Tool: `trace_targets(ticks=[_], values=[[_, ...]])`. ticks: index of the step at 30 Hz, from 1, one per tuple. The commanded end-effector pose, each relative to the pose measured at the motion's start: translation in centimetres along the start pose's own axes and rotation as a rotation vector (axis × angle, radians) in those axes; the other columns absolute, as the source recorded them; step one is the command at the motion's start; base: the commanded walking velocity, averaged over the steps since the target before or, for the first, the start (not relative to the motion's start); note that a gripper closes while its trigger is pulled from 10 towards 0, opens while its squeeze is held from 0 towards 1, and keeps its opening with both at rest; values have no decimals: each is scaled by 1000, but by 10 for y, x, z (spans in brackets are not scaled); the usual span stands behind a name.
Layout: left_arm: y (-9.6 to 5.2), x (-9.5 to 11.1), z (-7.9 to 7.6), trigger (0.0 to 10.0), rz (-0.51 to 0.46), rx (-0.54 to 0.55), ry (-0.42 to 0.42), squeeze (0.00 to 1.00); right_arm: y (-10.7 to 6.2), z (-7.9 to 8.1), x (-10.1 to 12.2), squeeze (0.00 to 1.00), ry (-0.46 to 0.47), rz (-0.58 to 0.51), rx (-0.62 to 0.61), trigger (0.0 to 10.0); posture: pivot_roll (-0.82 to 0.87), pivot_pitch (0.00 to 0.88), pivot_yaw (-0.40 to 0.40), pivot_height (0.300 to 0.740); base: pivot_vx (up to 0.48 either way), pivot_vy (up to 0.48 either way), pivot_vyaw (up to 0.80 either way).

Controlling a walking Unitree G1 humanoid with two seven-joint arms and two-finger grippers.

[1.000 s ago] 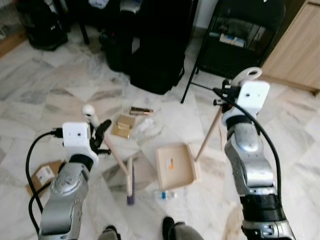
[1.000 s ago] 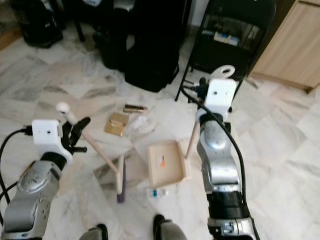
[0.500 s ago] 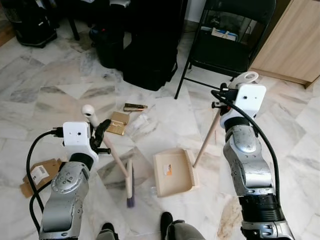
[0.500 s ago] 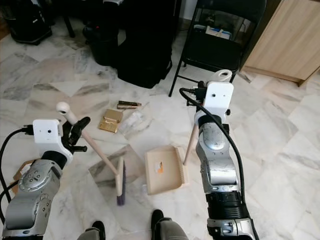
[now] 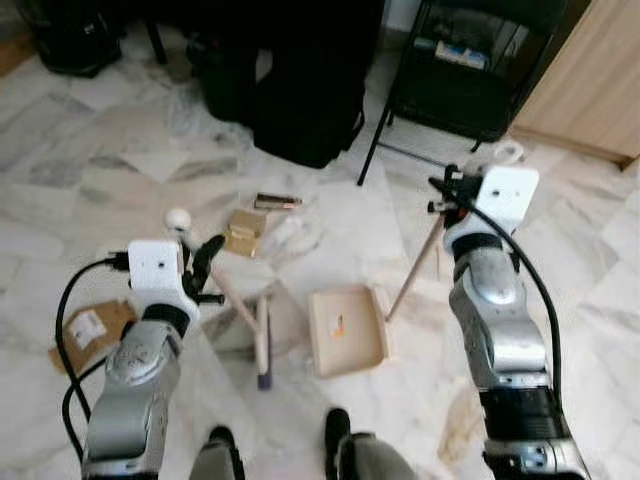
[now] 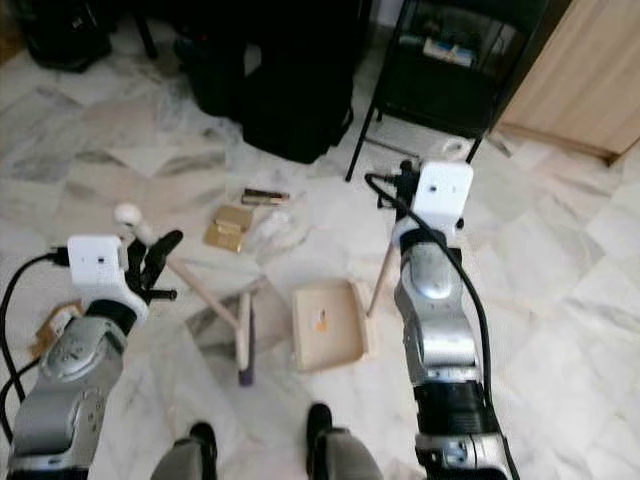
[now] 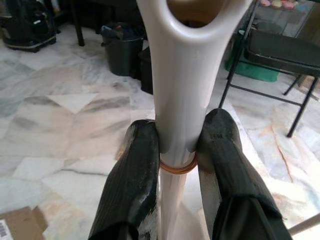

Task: Sweep floor

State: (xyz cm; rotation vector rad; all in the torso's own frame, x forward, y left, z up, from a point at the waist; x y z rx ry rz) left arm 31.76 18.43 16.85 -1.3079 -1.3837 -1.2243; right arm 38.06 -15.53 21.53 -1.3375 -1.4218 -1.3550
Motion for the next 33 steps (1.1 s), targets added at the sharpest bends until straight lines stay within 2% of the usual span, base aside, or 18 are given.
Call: trace_targets(ticks=[1,30,33], values=[[-1,2,-1,10000,-19,-5,2,0,0,-7,1,0,3,-11,-22,10000,-55,223,-62,740,0,0,-606],[-2,-1,2,10000,-6,11,30,0,2,-16,11,0,-26,-59,-69,10000,-59,237,-57,740,0,0,0],[-2,-1,2,10000,-8,12,30,0,2,-15,10,0,-24,-55,-67,10000,-58,237,-57,740,0,-331,-800]])
Point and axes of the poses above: a point about 5 cm out from each wrist's last joint towards the gripper, its own y axis pointing out of the wrist towards the gripper, its own x axis along the axis of the wrist's last joint, z = x × y, the point moved 4 cm from there along y, pointing out of the wrist towards the gripper, and after that the axes turned 9 degrees about -y, right-handed, at the moved point
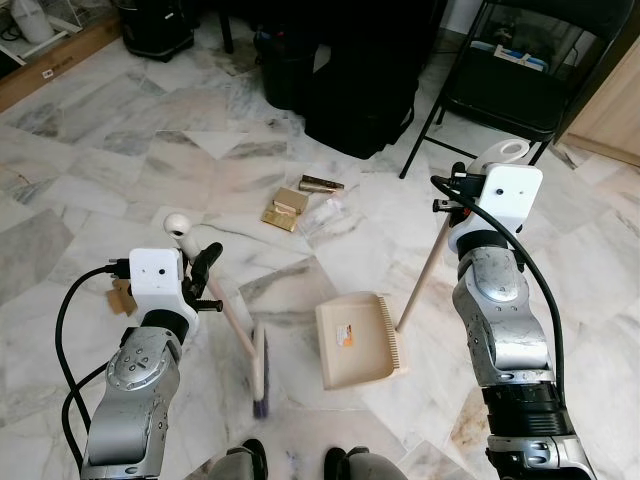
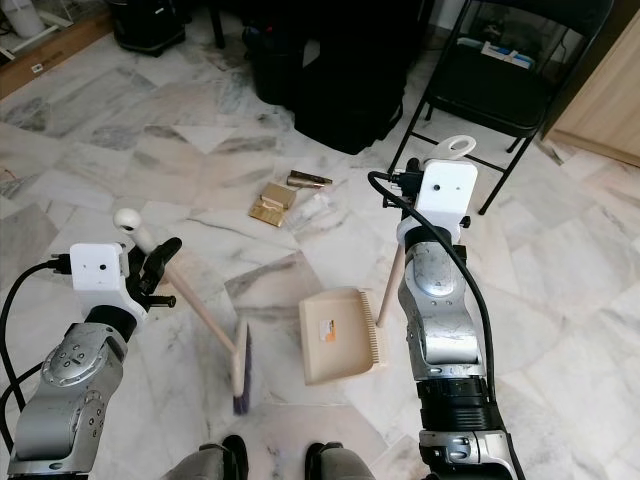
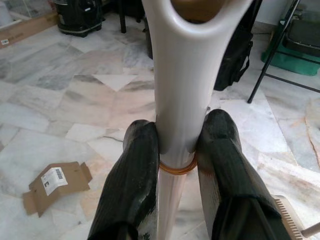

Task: Sweep floor

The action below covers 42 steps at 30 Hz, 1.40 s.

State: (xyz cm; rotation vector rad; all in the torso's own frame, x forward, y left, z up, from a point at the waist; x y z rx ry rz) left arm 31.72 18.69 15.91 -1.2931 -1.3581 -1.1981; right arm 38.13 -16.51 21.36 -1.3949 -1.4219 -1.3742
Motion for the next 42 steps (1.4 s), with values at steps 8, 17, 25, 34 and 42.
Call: trace_targets(ticks=[8,17,25,34,42], values=[[-2,7,-1,10000,-37,1,12,0,0,-6,17,0,-4,-75,-26,10000,-55,235,-61,740,0,-456,0],[-2,8,2,10000,-44,14,-1,0,1,-4,17,0,-4,-78,-20,10000,-54,232,-61,740,0,-294,0],[-3,10,3,10000,-51,22,0,0,2,-3,17,0,-4,-79,-17,10000,-57,228,-61,740,0,0,0],[-3,8,1,10000,-47,9,26,0,7,2,7,0,-27,-54,13,10000,-59,219,-64,740,0,0,0],[-3,11,1,10000,-70,25,31,0,18,4,4,0,-21,-78,19,10000,-64,228,-66,740,0,0,0]])
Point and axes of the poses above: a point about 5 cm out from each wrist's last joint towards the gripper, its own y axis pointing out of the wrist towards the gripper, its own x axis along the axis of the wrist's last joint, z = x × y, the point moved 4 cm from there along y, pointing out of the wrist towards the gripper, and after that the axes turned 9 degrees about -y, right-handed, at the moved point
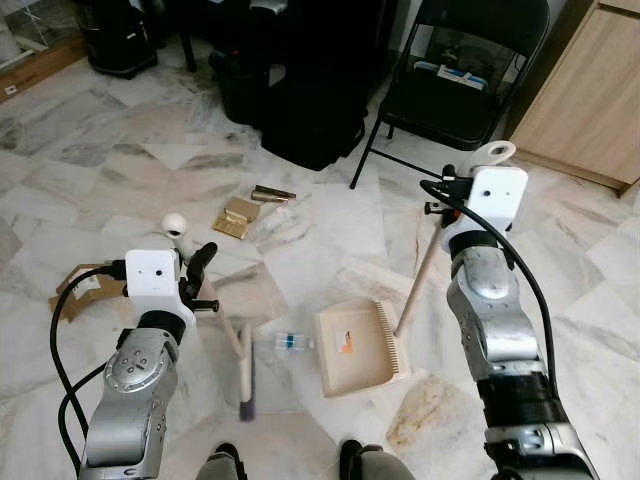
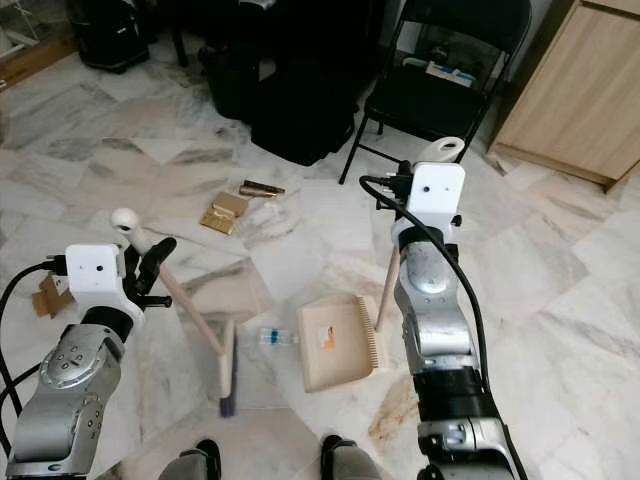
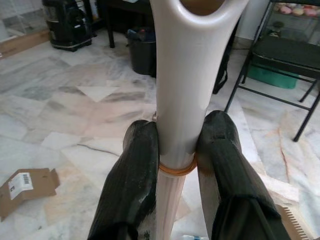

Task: Sweep floor

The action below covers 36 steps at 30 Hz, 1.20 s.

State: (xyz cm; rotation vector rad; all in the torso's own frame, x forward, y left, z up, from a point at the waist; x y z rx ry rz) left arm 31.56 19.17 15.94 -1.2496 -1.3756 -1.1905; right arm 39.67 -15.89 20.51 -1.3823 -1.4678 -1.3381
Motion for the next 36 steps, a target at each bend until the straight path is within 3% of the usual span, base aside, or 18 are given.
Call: trace_targets(ticks=[1,19,26,36], values=[[-1,10,-3,10000,-53,-8,15,0,6,-7,13,0,0,-63,-20,10000,-64,228,-66,740,0,0,0],[-3,13,6,10000,-81,39,37,0,12,4,-2,0,-8,-34,20,10000,-62,241,-65,740,261,0,0],[-3,13,5,10000,-80,27,38,0,15,6,3,0,-1,-47,18,10000,-60,242,-65,740,357,0,0],[-3,13,4,10000,-81,23,34,0,17,8,1,0,1,-51,22,10000,-60,245,-65,740,0,0,0]])
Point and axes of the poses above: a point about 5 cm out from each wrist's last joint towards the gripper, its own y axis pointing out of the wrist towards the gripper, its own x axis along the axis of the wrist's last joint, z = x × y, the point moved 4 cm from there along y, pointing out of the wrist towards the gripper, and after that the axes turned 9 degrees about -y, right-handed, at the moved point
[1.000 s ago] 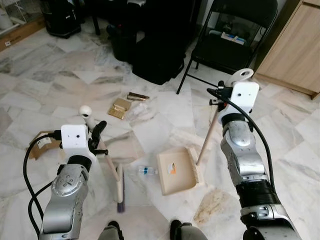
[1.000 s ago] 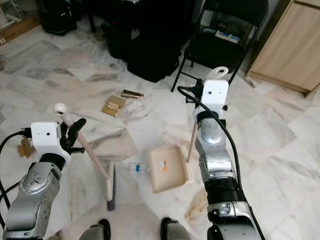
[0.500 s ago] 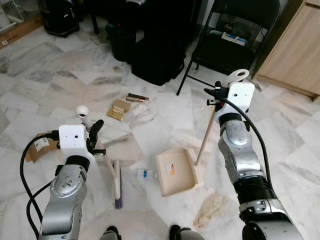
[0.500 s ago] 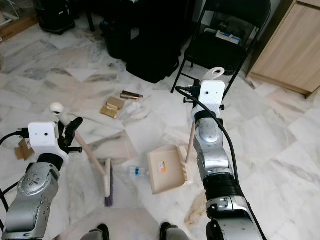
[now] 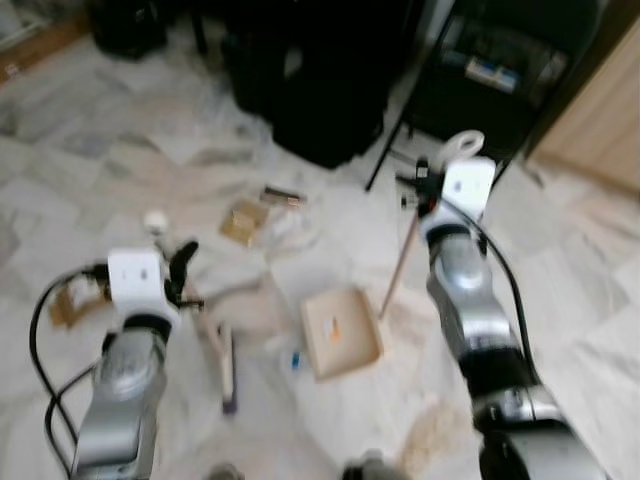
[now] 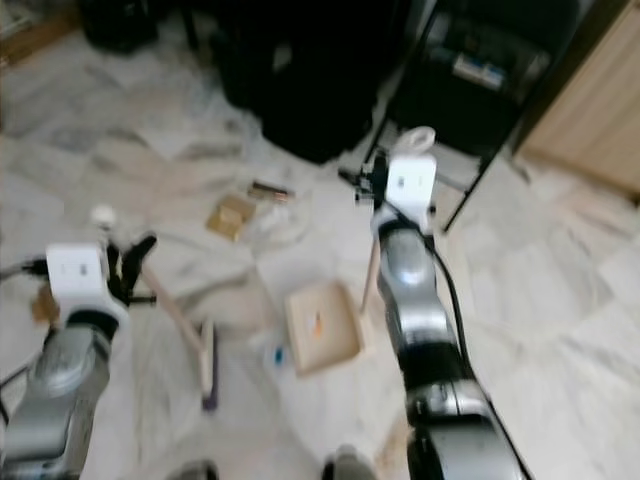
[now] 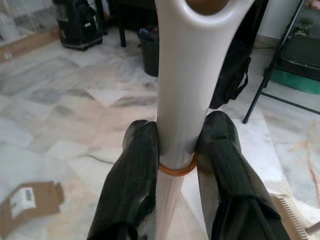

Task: Sweep floor

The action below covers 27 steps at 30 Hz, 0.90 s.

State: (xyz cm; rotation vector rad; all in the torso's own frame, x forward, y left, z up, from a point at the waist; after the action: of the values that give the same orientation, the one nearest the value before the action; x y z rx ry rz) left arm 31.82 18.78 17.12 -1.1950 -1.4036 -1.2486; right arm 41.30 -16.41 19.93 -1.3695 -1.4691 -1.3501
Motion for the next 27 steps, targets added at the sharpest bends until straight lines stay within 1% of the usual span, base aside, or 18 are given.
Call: trace_targets(ticks=[1,13,18,20,22,27], values=[[-6,2,9,10000,-17,25,8,0,2,9,11,0,-7,-42,23,10000,-60,245,-65,740,0,0,0],[-6,3,9,10000,-26,33,11,0,2,10,8,0,-6,-40,22,10000,-60,241,-69,740,0,0,0],[-7,1,10,10000,-25,35,22,0,3,10,-8,0,-58,26,24,10000,-61,240,-75,740,0,0,0],[-8,1,10,10000,-24,36,22,0,3,9,-11,0,-68,40,18,10000,-62,239,-76,740,0,0,0],[-9,-1,10,10000,-20,37,20,0,3,6,-20,0,-82,83,0,10000,-61,238,-81,740,0,0,0],[-11,-3,8,10000,-13,35,15,0,1,8,-33,0,-108,131,15,10000,-58,238,-86,740,0,0,0]])
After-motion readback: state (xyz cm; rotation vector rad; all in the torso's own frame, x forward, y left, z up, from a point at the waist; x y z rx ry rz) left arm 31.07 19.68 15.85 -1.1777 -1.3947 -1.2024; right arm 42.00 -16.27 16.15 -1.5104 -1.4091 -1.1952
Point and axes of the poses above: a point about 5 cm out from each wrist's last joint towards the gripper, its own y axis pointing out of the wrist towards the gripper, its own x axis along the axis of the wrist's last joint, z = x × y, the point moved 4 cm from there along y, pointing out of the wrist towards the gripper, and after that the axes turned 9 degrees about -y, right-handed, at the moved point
